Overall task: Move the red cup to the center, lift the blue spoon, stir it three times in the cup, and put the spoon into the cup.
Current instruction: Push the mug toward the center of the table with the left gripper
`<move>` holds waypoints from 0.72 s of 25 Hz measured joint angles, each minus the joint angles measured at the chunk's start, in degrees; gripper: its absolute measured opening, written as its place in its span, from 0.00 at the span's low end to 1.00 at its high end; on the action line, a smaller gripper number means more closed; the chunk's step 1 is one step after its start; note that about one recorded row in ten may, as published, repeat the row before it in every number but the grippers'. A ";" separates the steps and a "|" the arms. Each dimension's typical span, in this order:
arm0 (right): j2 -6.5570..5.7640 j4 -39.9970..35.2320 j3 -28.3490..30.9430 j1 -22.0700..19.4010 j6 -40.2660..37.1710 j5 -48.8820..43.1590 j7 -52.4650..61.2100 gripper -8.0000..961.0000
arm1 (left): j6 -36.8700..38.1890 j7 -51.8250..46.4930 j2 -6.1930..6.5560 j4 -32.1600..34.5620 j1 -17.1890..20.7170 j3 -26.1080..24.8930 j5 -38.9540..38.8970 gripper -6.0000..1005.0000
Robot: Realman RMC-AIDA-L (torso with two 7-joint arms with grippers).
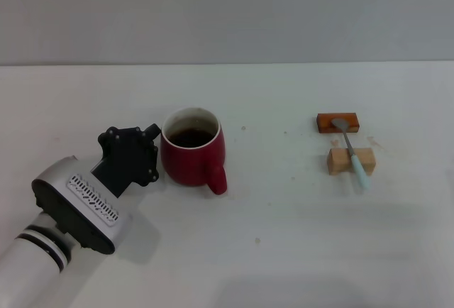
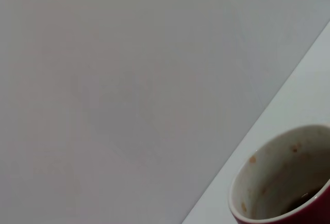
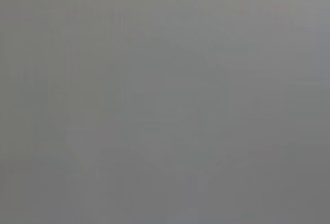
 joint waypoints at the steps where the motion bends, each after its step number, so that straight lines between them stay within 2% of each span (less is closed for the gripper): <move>1: 0.00 0.00 0.00 0.00 0.00 0.00 0.00 0.84 | -0.03 -0.07 -0.03 -0.02 -0.09 0.06 0.02 0.00; 18: 0.01 0.00 -0.34 0.05 0.05 0.00 0.00 0.84 | -2.27 -0.47 -0.18 -5.32 -0.99 3.02 0.20 0.00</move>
